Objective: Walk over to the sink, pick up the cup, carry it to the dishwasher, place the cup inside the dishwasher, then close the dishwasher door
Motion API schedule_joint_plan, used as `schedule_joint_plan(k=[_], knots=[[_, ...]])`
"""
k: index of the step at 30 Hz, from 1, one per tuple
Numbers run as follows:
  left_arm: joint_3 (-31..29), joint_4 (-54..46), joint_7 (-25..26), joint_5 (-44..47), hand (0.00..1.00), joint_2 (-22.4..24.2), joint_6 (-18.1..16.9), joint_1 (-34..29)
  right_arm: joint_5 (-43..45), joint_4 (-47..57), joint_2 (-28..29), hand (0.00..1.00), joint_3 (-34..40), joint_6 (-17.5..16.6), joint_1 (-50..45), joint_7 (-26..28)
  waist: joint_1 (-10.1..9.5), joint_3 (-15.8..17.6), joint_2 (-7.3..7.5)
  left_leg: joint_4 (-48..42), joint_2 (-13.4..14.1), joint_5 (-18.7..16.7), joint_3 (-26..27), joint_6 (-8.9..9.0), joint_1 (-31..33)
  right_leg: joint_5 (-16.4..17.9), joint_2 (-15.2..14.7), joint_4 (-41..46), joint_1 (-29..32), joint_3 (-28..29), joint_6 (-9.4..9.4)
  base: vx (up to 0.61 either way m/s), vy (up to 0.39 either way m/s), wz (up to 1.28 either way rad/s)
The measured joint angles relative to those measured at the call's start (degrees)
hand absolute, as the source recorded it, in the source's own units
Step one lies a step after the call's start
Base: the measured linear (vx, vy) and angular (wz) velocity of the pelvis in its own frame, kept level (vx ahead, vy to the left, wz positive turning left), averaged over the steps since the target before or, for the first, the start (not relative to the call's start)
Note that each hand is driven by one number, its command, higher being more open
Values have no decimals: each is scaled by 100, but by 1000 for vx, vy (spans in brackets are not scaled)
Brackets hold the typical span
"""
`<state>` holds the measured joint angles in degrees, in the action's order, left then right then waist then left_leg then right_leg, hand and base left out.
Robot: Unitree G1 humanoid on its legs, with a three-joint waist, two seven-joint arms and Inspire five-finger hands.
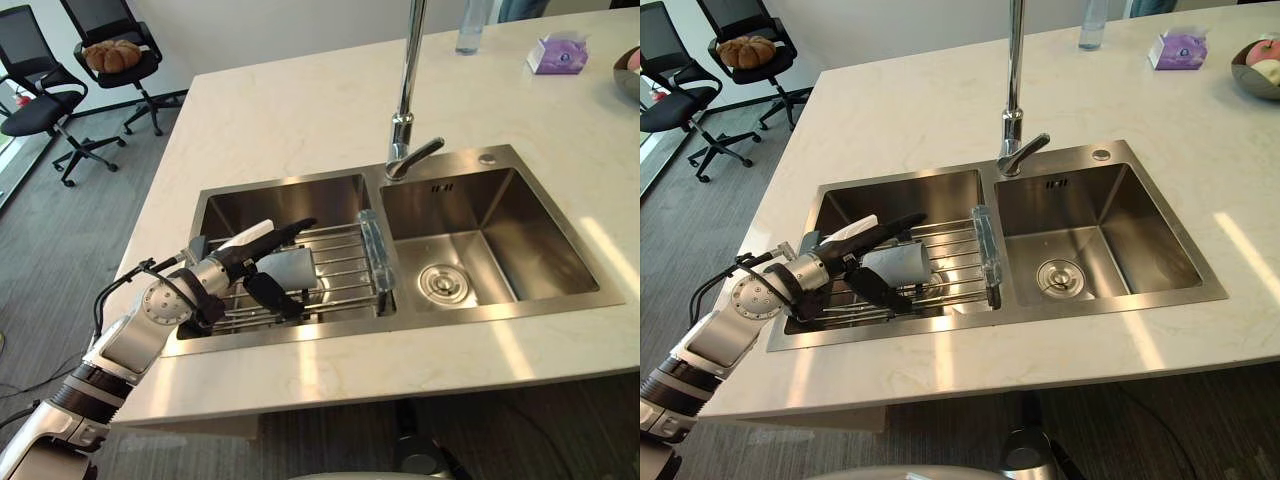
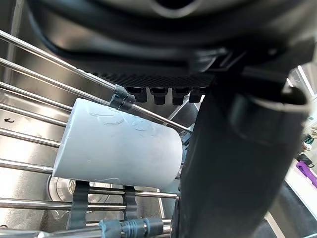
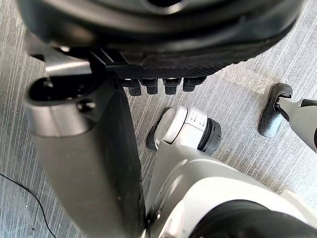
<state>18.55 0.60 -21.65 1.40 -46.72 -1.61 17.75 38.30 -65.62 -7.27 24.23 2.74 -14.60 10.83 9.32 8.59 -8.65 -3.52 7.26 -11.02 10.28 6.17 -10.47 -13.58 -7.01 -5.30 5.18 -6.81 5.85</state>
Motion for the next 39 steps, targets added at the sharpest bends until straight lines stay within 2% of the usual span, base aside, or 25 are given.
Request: schedule_joint_plan(k=[4, 8, 13, 17, 27, 28, 35, 39], knots=[[3, 24, 0, -51, 100, -7, -5, 19, 46, 11, -26, 100, -45, 43, 0, -47, 8, 15, -16, 18, -9, -1, -1, 2, -22, 0, -6, 0, -13, -10, 2, 9, -4, 0], [67, 302, 29, -93, 100, 9, -151, 65, 254, 41, -165, 100, -357, 190, -3, -101, 28, 43, 13, 3, -17, -2, -26, 1, -80, 12, -28, -3, -106, -47, 6, -31, -15, 3], [71, 656, 28, -281, 100, 187, -517, 106, 429, 115, -309, 100, -645, 423, -5, -185, 4, 63, 37, -11, 51, -22, -115, 47, -23, 118, 5, -3, -122, -171, -36, -53, -48, 9], [148, 851, -313, -510, 100, 301, -760, 238, 542, 174, -378, 100, -764, 609, -3, -237, -14, 78, 33, 3, 125, 1, -168, 63, 1, 136, 64, -3, -122, -240, -61, -2, -40, 6], [332, 1115, -703, -712, 100, 304, -760, 605, 557, 179, -500, 100, -968, 739, 38, -365, -3, 76, 33, 30, 182, 6, -145, 97, -78, 109, 121, -3, -176, -243, -66, 3, -4, 0], [332, 1173, -713, -727, 0, 316, -751, 621, 559, 181, -507, 100, -994, 747, 44, -382, 5, 80, 39, 27, 183, 4, -140, 101, -84, 114, 122, -4, -183, -241, -66, -41, -17, -3], [452, 1507, -965, -926, 0, 461, -743, 742, 559, 189, -573, 100, -1015, 794, 44, -426, 11, 80, 40, 11, 201, -34, -105, 155, -90, 139, 142, -3, -195, -223, -60, -47, -22, -1], [380, 1735, -936, -931, 0, 599, -743, 813, 555, 197, -580, 100, -1017, 805, 41, -424, -2, 77, 37, -4, 210, -55, -94, 173, -86, 153, 156, -3, -190, -211, -83, -18, -9, -1]])
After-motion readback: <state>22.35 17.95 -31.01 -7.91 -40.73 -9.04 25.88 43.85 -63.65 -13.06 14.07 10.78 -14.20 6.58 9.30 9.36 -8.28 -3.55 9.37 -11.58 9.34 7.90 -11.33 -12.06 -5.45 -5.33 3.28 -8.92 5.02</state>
